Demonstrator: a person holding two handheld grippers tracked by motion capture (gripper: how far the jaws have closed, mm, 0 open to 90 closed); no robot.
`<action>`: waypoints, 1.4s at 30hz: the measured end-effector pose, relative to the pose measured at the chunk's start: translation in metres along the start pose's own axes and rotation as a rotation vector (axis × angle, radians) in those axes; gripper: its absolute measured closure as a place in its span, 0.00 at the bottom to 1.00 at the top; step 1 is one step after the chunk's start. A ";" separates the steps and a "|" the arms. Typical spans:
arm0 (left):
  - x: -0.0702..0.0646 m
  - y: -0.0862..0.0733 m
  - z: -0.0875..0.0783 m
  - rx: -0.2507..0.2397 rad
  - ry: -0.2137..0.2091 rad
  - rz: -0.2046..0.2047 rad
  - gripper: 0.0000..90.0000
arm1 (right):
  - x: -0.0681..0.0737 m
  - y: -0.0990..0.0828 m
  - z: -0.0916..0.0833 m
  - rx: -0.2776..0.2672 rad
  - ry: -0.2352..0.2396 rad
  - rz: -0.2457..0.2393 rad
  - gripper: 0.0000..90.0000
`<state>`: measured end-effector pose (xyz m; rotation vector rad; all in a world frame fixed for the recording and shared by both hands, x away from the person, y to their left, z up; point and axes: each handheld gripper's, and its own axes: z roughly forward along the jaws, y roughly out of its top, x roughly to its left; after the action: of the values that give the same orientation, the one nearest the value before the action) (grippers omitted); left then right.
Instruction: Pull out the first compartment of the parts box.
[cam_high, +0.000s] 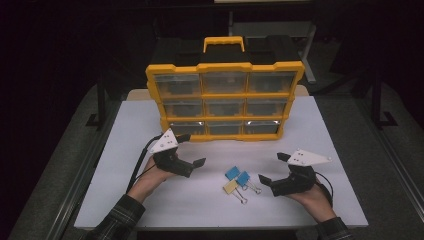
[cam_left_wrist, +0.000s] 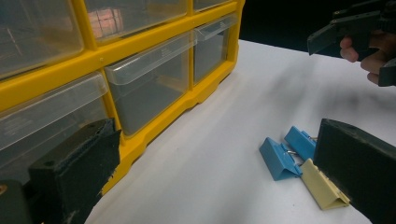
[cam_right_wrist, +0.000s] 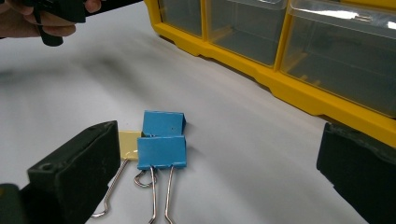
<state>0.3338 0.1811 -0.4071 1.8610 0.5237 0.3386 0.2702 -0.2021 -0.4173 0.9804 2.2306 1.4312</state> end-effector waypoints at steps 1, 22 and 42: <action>0.000 0.000 0.001 0.001 -0.001 0.005 0.00 | 0.000 0.000 0.000 0.002 -0.001 0.001 0.00; 0.003 0.004 0.020 -0.007 -0.027 0.009 0.00 | -0.001 0.000 0.001 0.003 -0.004 -0.005 0.00; 0.004 0.012 0.043 -0.017 -0.042 0.029 0.00 | -0.001 -0.001 0.001 0.004 0.000 0.005 0.00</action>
<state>0.3597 0.1450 -0.4101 1.8567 0.4641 0.3216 0.2706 -0.2022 -0.4186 0.9884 2.2341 1.4293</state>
